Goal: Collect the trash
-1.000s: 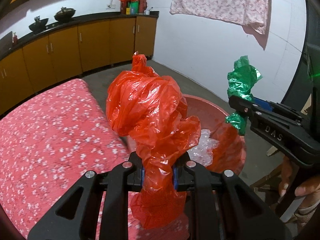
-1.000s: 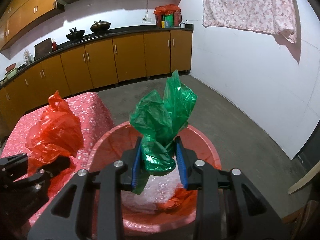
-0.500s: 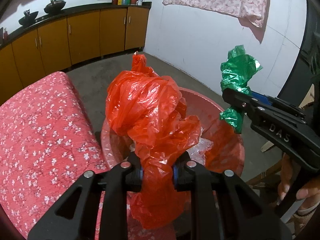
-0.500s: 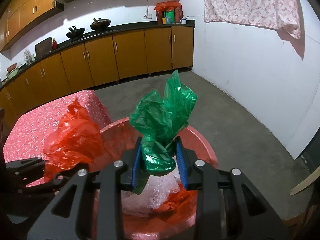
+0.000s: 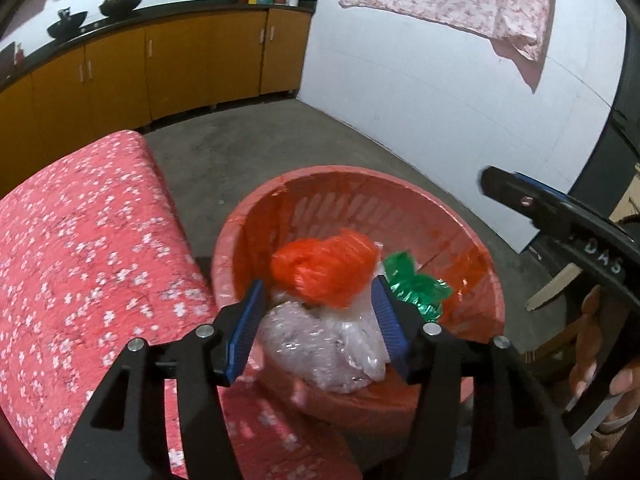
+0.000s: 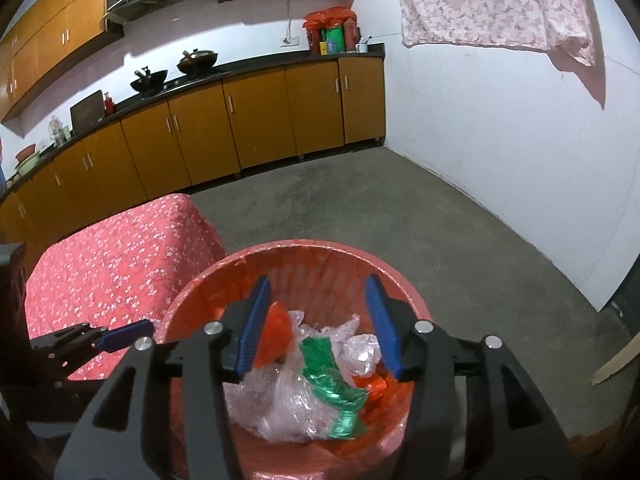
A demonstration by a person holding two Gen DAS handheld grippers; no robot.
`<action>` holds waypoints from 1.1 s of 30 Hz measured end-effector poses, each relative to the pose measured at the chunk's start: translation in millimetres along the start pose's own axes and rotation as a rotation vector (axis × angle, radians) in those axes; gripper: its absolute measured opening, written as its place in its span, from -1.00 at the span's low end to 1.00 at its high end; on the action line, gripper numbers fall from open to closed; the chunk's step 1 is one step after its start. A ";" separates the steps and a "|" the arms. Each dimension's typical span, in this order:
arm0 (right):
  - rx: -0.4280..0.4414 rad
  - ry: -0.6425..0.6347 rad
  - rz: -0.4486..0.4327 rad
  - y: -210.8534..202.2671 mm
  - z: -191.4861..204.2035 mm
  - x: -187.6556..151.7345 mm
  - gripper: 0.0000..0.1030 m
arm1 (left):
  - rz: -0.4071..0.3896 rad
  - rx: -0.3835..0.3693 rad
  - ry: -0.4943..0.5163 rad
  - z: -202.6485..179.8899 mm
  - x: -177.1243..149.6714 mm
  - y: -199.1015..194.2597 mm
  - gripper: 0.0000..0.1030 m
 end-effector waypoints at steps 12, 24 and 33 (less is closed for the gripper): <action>-0.147 0.032 -0.220 -71.1 -6.0 14.3 0.92 | -0.220 0.174 -0.035 40.3 4.7 -93.4 0.84; -0.119 -0.060 -0.295 -160.7 63.6 -2.0 0.92 | -0.373 0.368 0.001 42.3 -20.8 -206.4 0.96; -0.042 -0.096 -0.316 -199.9 98.4 -28.7 0.92 | -0.416 0.461 -0.017 48.3 -46.5 -246.7 0.96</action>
Point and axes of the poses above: each gripper's, at about its wrist camera, not at the fingertips, and y roughly the way its jaws point, z to its left, x to its top, the point moved 3 cm from there along y, roughly the way its jaws point, and after that the axes turned 8 degrees about -z, right-handed, at the moved point
